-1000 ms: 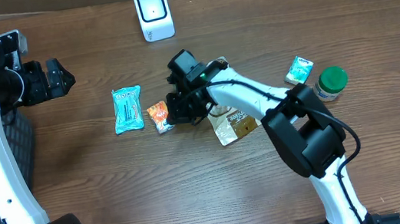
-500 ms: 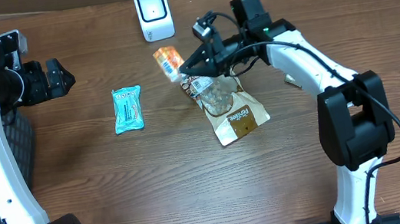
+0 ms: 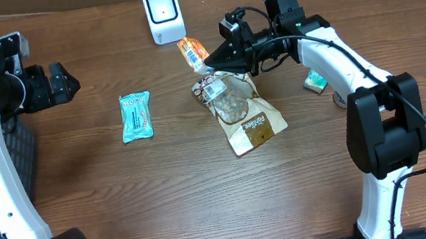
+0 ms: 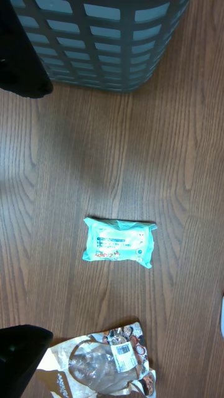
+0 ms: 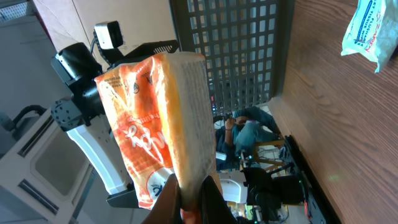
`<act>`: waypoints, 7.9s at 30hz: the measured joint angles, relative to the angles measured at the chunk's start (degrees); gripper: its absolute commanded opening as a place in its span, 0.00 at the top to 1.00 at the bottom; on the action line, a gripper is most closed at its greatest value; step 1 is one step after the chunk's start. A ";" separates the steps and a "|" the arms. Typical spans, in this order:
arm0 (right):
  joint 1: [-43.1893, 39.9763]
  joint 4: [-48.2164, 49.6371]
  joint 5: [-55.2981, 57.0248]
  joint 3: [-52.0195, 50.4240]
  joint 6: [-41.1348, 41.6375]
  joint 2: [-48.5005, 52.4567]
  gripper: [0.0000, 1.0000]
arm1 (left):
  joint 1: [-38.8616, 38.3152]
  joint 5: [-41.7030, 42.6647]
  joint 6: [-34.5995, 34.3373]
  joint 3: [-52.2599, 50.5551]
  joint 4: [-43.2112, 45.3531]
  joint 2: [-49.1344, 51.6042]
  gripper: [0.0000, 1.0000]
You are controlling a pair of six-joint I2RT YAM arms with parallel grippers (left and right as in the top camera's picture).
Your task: Scan the item barcode
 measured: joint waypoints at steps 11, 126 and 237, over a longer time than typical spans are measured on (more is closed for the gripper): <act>0.00 0.04 0.02 0.00 0.17 -0.02 0.96 | 0.00 0.00 0.00 0.00 0.00 0.00 0.00; -7.08 -45.66 95.82 10.67 -15.54 -9.46 0.96 | 0.00 0.02 0.00 0.00 -0.02 0.00 0.01; -3.82 -29.33 76.22 -4.96 -31.36 -3.98 0.55 | -0.11 2.86 -11.34 0.00 5.70 0.00 0.01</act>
